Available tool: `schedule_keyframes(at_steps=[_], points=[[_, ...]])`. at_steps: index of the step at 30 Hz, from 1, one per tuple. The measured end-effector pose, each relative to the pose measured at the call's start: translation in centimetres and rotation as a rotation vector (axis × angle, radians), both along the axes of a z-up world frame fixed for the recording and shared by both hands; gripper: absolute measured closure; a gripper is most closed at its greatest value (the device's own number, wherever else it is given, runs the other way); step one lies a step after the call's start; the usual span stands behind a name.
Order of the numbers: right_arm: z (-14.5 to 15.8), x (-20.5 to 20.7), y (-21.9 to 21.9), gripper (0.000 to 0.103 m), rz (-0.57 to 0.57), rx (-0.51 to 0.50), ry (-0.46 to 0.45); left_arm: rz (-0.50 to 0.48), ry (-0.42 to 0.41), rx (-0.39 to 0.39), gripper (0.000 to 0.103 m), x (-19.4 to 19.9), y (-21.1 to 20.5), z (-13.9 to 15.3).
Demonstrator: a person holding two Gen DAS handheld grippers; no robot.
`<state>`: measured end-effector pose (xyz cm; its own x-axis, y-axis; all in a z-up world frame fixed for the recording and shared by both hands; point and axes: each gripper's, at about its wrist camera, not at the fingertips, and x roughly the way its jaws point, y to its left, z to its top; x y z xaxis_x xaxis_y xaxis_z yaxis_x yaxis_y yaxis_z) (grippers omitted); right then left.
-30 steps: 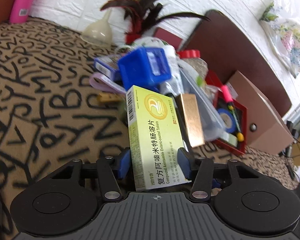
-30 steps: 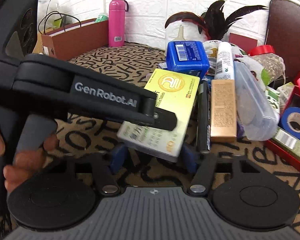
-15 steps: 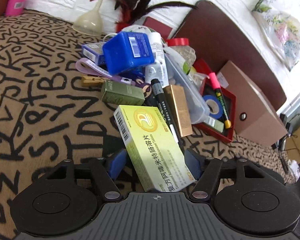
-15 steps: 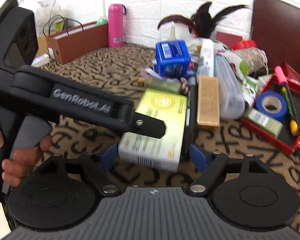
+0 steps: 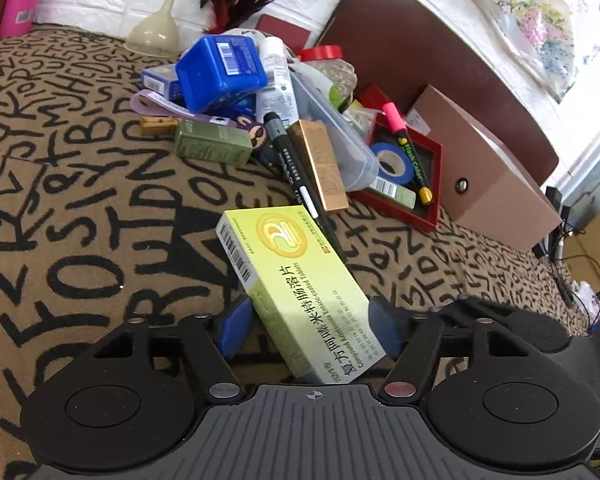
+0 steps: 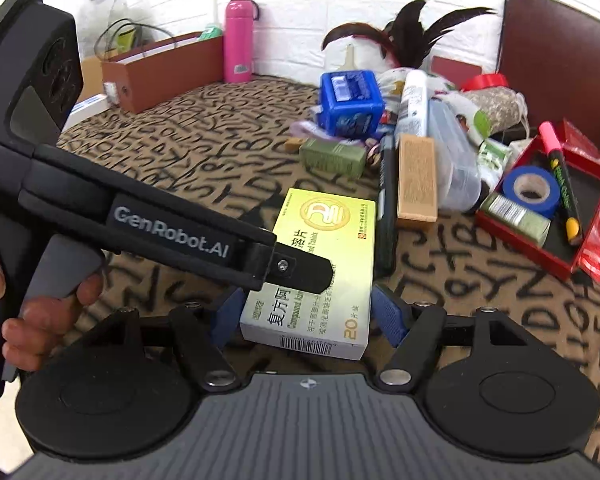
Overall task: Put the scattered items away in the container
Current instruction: 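Lift the yellow medicine box with the left gripper, then carry the medicine box over the cardboard box with the left gripper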
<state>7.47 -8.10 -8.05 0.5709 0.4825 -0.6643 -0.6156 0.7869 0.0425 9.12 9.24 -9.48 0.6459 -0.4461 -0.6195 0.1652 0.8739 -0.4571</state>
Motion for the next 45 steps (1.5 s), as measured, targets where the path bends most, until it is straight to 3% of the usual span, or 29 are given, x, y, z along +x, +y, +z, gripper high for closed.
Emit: schedule_keyframes(at_steps=[5,8,12,18,26,35,41,45], points=[[-0.6,1.4,0.9,0.024,-0.065,0.028,0.025,0.006,0.003,0.005,0.026,0.8,-0.2,0.0],[-1.1,1.7,0.8,0.031,-0.095,0.037,0.003,0.014,0.003,0.048,0.043,0.5,-0.5,0.1],[-0.5,0.7,-0.4,0.032,-0.107,0.053,0.009,0.028,0.020,0.002,0.045,-0.5,-0.9,0.7],[2.0,-1.5,-3.6,0.032,-0.148,0.067,-0.084,-0.020,-0.077,0.000,0.046,-1.1,-4.8,4.1],[6.9,-1.5,-11.2,0.032,-0.294,0.086,-0.243,-0.173,-0.201,0.002,0.045,2.0,-13.6,9.4],[10.5,1.7,-20.8,0.032,-0.463,0.078,-0.377,-0.315,-0.291,-0.014,0.045,7.8,-24.7,13.6],[11.7,5.7,-27.7,0.032,-0.546,0.088,-0.417,-0.379,-0.270,-0.064,0.045,13.3,-31.0,14.4],[11.4,8.7,-30.9,0.032,-0.583,0.061,-0.415,-0.405,-0.264,-0.055,0.043,16.6,-34.9,13.9]])
